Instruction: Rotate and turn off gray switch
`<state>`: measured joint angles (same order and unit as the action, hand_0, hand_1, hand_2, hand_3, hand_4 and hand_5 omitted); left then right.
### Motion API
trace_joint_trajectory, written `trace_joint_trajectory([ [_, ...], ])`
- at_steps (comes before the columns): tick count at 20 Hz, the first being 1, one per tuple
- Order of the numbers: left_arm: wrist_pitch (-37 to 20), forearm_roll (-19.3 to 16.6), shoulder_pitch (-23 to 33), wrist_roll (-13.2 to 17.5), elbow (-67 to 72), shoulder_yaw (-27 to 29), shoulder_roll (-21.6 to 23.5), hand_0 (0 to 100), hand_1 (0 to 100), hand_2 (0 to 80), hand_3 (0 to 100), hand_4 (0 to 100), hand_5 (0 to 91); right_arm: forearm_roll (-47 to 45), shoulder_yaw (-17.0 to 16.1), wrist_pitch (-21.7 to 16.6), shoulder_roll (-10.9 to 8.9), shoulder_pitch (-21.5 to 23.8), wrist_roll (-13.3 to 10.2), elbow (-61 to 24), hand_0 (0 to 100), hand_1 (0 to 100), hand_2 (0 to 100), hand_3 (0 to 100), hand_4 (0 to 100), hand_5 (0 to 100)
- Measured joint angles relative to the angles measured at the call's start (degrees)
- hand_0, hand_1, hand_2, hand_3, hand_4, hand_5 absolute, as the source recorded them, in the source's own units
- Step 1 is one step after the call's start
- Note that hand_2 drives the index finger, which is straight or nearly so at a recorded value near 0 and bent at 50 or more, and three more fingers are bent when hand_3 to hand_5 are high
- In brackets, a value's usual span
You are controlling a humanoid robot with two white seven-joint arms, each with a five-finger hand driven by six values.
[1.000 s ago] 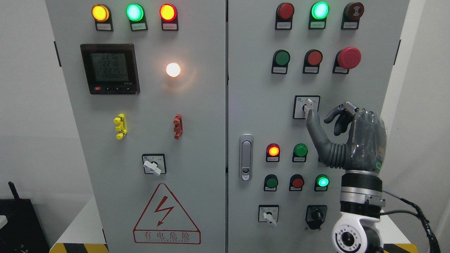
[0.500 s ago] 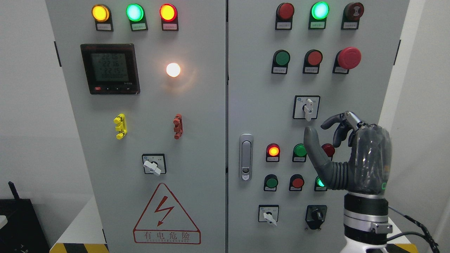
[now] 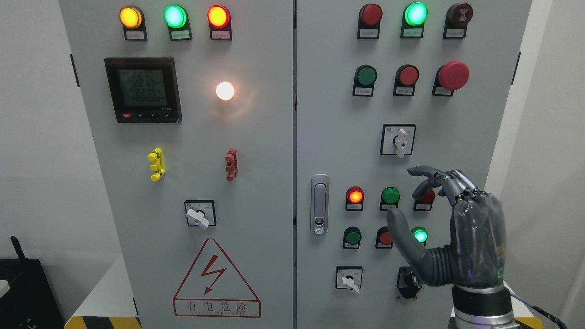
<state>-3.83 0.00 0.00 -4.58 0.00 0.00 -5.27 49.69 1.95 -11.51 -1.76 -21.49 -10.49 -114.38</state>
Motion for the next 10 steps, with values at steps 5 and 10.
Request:
trace_joint_trajectory([
  [5,0.0,0.0,0.0,0.0,0.0,0.0,0.0,12,39,0.0,0,0,0.0,0.0,-0.7,2.4,-1.67,1.2,2.2,-0.7,22,12,3,3,0,0],
  [10,0.0,0.0,0.0,0.0,0.0,0.0,0.0,12,39,0.0,0,0,0.0,0.0,-1.2,3.3,-2.87,1.9,2.7,-1.0,20,14,5,3,0,0],
])
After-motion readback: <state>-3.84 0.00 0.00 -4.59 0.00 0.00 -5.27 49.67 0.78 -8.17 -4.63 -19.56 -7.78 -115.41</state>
